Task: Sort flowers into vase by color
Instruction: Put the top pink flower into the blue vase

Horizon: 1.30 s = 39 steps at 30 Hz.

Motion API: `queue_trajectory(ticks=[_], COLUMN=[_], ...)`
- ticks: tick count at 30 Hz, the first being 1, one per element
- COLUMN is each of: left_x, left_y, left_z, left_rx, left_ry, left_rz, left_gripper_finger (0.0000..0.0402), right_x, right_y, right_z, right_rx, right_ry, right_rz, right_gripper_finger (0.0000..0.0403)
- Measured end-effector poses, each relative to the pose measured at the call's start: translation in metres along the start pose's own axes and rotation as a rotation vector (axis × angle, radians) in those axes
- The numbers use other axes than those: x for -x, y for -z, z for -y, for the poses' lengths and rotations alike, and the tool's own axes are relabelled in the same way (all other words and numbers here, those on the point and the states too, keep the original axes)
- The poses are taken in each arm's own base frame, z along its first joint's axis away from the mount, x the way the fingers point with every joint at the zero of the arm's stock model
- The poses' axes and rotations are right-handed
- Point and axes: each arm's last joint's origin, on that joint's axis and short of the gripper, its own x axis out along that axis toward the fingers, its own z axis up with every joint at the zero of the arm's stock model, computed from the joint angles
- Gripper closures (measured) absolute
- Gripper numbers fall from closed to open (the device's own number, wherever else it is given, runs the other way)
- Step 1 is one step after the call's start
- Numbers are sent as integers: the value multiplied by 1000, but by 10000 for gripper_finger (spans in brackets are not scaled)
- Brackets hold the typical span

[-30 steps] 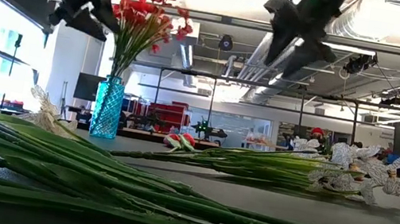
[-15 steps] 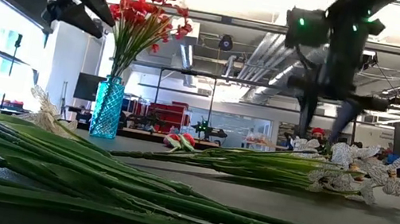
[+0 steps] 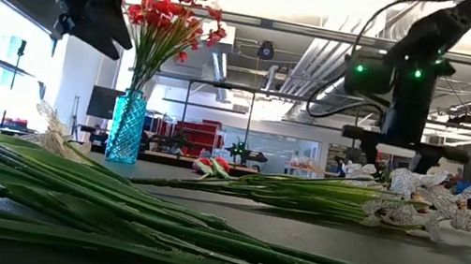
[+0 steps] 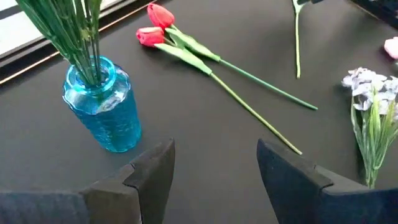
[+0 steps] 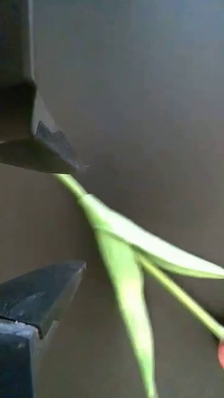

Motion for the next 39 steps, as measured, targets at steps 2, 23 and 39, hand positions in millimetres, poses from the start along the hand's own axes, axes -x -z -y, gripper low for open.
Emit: queue_trajectory(ticks=[2, 23, 39], left_x=[-1, -1, 1], left_y=[0, 1, -7], left_z=[0, 2, 13], left_rx=[-2, 34, 177], left_ry=[-2, 71, 235], left_rz=[-3, -47, -12], left_gripper_finger=[188, 188, 188], right_x=[-7, -23, 42], right_y=[-4, -7, 31], right_z=[2, 14, -70], right_rx=[-39, 18, 415], right_ry=[-24, -38, -766], right_rz=[-12, 28, 135], right_gripper_finger=[176, 394, 400])
